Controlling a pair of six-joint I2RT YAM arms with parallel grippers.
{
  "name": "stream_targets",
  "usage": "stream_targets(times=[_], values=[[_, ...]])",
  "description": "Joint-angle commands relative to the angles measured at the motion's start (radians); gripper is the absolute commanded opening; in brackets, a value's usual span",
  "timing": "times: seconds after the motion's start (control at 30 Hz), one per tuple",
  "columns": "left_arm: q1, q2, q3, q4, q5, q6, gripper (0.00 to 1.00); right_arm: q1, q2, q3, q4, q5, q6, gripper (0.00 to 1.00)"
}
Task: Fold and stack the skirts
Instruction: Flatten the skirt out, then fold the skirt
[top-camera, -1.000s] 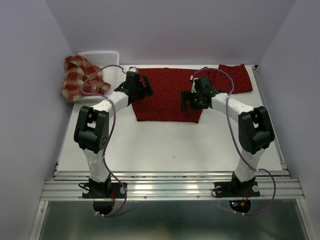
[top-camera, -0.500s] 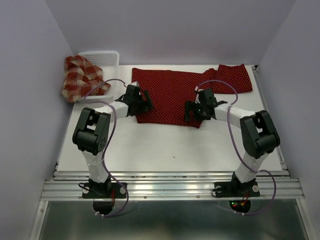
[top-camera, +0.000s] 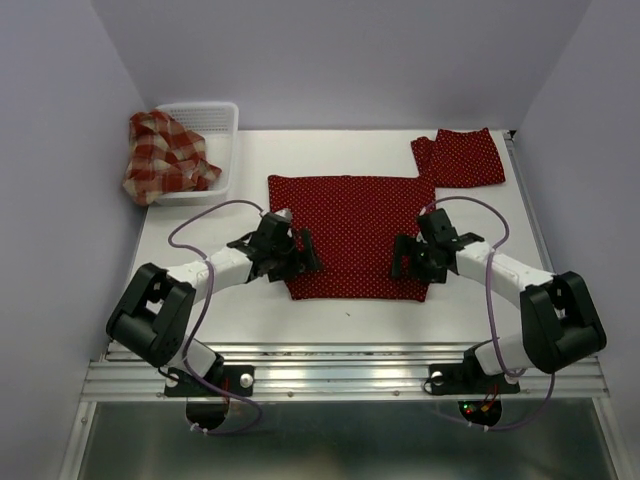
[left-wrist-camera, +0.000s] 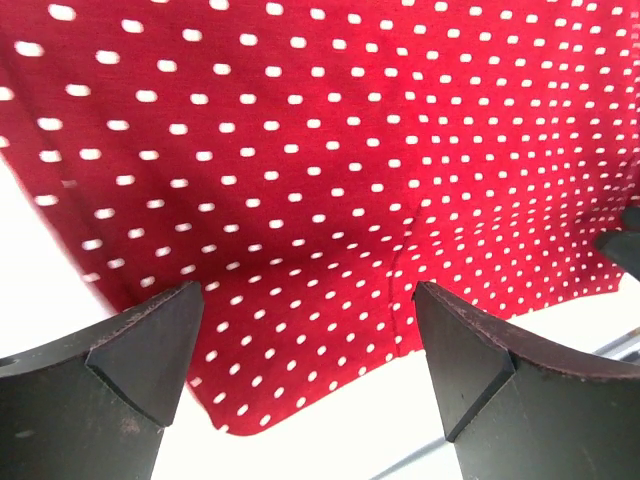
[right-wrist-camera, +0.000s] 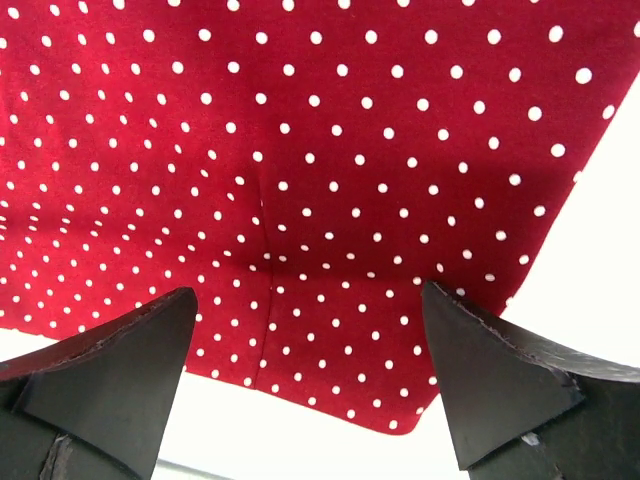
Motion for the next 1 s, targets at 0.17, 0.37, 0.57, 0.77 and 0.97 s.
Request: stream_targets(times=[0.17, 0.37, 0.57, 0.77, 0.97], values=[[-0.011, -0.152, 0.218, -0.246, -0.245, -0.011, 0.99, 0.011, -0.215, 0.096, -0.134, 0.005, -0.130, 1.00], [0.079, -0.149, 0.347, -0.323, -0.457, -0.013, 0.99, 0.190, -0.178, 0.240, -0.062, 0.015, -0.213, 1.00], [0.305, -0.159, 0.361, -0.300, -0.410, 0.007, 0.99, 0.471, 0.065, 0.407, -0.019, 0.156, -0.233, 1.00], [0.355, -0.177, 0.349, -0.289, -0.425, 0.024, 0.99, 0.681, 0.298, 0.604, -0.018, 0.281, -0.265, 1.00], [0.423, -0.179, 0.343, -0.262, -0.367, 0.015, 0.99, 0.772, 0.546, 0.810, -0.101, 0.364, -0.278, 1.00]])
